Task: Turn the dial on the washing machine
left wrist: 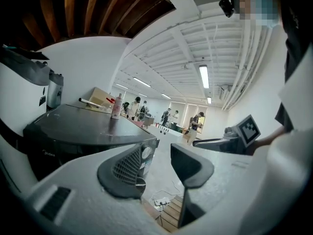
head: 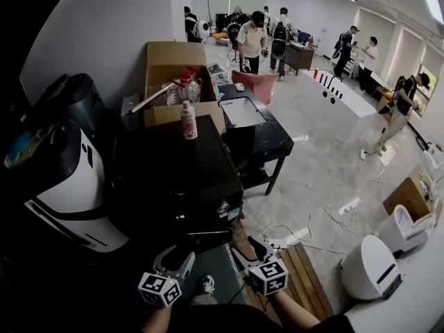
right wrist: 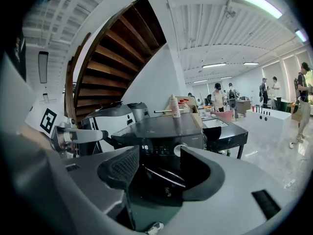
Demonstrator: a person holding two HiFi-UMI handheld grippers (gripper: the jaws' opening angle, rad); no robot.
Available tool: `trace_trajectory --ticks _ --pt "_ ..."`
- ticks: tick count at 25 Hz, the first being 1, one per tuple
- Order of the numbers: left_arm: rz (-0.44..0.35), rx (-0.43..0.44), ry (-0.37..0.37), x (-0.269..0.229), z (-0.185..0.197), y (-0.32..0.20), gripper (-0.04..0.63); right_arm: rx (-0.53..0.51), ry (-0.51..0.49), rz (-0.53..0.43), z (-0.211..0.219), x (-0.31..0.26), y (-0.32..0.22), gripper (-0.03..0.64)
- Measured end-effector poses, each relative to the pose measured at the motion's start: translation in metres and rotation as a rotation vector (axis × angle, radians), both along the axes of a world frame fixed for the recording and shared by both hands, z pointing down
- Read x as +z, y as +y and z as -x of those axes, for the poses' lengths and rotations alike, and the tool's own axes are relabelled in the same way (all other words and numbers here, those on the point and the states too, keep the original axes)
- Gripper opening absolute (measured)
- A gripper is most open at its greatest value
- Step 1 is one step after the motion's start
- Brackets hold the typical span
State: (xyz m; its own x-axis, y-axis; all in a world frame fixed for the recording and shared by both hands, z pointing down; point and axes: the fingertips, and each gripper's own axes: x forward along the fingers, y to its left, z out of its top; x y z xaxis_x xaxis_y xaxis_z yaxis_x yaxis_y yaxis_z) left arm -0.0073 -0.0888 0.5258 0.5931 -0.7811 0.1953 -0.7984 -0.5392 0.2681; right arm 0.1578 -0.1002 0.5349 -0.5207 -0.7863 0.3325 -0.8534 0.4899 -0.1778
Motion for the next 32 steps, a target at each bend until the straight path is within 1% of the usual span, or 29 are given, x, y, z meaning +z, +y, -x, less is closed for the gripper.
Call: trace_trajectory --ticks 7,13,15,18,20,22,32 --pt "-0.002 0.033 -0.005 0.005 0.008 -0.053 0.189 -0.004 0.066 0.007 0.016 0.016 -0.064 0.244" --pt "0.013 0.051 -0.005 0.015 0.016 -0.084 0.189 -0.01 0.127 0.024 0.031 0.037 -0.109 0.244" --pt "0.021 0.058 -0.004 0.02 0.018 -0.092 0.189 -0.017 0.165 0.025 0.037 0.045 -0.123 0.245" --pt "0.034 0.071 -0.003 0.025 0.021 -0.102 0.189 -0.029 0.255 0.015 0.043 0.058 -0.142 0.264" --pt "0.042 0.073 -0.002 0.028 0.024 -0.107 0.189 -0.044 0.314 0.017 0.046 0.066 -0.152 0.281" --pt "0.049 0.071 -0.001 0.03 0.029 -0.113 0.189 -0.057 0.349 0.029 0.051 0.075 -0.161 0.29" --pt "0.066 0.079 0.002 0.039 0.046 -0.134 0.189 -0.096 0.446 0.082 0.064 0.112 -0.182 0.314"
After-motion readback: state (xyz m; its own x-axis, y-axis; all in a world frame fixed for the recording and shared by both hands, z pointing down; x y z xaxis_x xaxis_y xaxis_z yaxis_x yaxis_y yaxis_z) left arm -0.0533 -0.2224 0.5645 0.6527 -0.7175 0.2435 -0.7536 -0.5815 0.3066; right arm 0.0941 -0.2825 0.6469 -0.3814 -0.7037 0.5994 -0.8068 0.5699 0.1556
